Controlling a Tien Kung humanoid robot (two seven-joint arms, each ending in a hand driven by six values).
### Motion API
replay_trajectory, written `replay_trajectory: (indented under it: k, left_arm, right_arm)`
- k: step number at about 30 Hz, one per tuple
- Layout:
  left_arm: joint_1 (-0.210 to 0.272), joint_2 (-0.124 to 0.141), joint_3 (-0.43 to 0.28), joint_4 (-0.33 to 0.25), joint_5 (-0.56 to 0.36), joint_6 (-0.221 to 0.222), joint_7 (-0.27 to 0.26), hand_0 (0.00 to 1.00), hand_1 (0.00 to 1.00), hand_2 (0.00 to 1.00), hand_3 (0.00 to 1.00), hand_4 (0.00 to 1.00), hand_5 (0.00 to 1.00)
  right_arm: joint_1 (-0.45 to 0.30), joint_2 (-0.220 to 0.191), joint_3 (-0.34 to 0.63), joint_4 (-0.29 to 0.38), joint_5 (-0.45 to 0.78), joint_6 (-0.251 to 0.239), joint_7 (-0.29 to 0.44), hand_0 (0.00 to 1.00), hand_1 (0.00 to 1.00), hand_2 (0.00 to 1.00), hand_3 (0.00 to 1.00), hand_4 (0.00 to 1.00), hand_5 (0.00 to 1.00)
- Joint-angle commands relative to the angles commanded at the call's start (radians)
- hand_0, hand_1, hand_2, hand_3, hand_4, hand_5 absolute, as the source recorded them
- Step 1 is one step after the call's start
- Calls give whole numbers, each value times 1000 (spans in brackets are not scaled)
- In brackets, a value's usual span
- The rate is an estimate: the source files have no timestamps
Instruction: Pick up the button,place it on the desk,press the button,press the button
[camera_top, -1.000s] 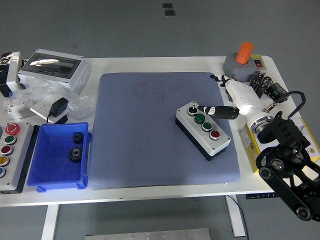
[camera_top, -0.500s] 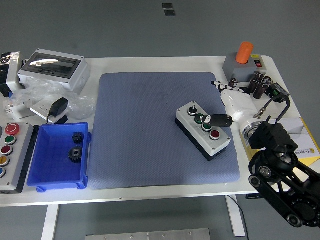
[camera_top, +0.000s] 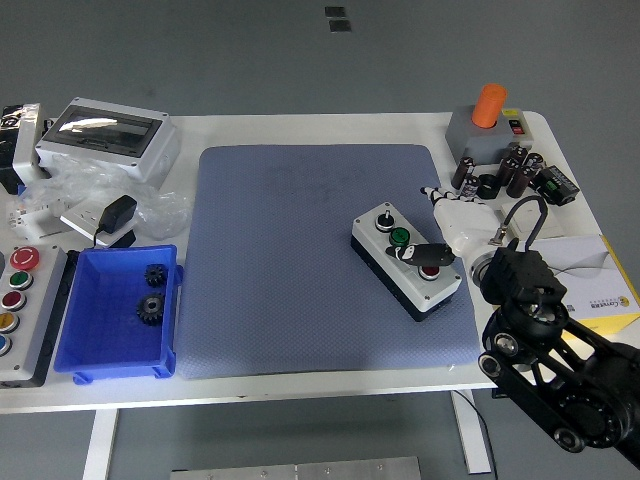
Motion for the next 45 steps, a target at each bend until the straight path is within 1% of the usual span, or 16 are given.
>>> replay_trajectory:
  k: [4, 6, 11, 12, 17, 18, 23, 24, 29, 30, 35, 36, 41, 42, 45]
  left_arm:
    - [3, -2, 3, 0, -4, 0, 1, 632, 632, 560, 661, 655, 203]
    - [4, -2, 5, 0, -6, 0, 2, 632, 632, 559, 661, 654, 202]
    - [3, -3, 6, 0, -7, -1, 0, 632, 632, 559, 661, 654, 202]
    - [3, -3, 7, 0, -8, -1, 0, 631, 632, 559, 661, 653, 200]
    - [2, -2, 8, 0, -7, -2, -1, 631, 632, 559, 661, 653, 200]
    - [2, -2, 7, 0, -7, -2, -1, 630, 632, 559, 660, 652, 199]
    - [0, -2, 8, 0, -6, -4, -3, 630, 632, 559, 660, 652, 199]
    - [0, -2, 8, 0, -6, -4, -4, 631, 632, 558, 660, 651, 197]
    - [-2, -2, 8, 0, -5, -7, -6, 631, 632, 558, 660, 651, 197]
    - [-2, -1, 7, 0, -4, -7, -6, 630, 631, 558, 659, 648, 193]
    - [-4, -2, 5, 0, -1, -9, -9, 630, 631, 558, 659, 648, 193]
    - [-4, -2, 5, 0, -1, -10, -10, 630, 632, 558, 659, 647, 188]
    - [-5, -1, 6, 0, 1, -11, -12, 630, 632, 558, 659, 647, 188]
    - [-6, -1, 6, 0, 1, -11, -12, 630, 632, 558, 657, 647, 186]
    - [-6, 0, 7, 0, 2, -12, -14, 630, 632, 558, 657, 647, 186]
  right_arm:
    - [0, -8, -10, 21, 34, -22, 19, 949, 961, 998, 998, 998, 675]
    - [2, -8, -23, 20, 50, -25, 19, 938, 959, 998, 998, 998, 680]
    - [9, 11, -58, -24, 62, -29, 1, 938, 959, 998, 998, 998, 680]
    - [12, 14, -66, -30, 61, -35, -1, 911, 943, 998, 998, 998, 723]
    - [28, 20, -96, -51, 53, -76, -10, 911, 943, 998, 998, 998, 723]
    - [31, 22, -101, -56, 52, -83, -12, 891, 923, 998, 998, 998, 709]
    - [38, 34, -112, -86, 52, -100, -17, 891, 923, 998, 998, 998, 709]
    - [39, 37, -114, -94, 53, -101, -17, 805, 865, 922, 998, 998, 695]
    - [42, 47, -125, -116, 56, -106, -17, 805, 865, 922, 998, 998, 695]
    - [42, 48, -128, -120, 58, -107, -17, 687, 766, 845, 998, 998, 603]
    - [45, 51, -136, -131, 64, -118, -17, 687, 766, 845, 998, 998, 603]
    - [46, 51, -139, -133, 65, -123, -17, 545, 710, 809, 998, 986, 493]
    - [48, 52, -153, -146, 66, -162, -17, 545, 710, 809, 998, 986, 493]
    - [48, 52, -157, -148, 64, -169, -17, 325, 613, 744, 998, 942, 421]
    - [49, 53, -165, -154, 59, -177, -17, 325, 613, 744, 998, 942, 421]
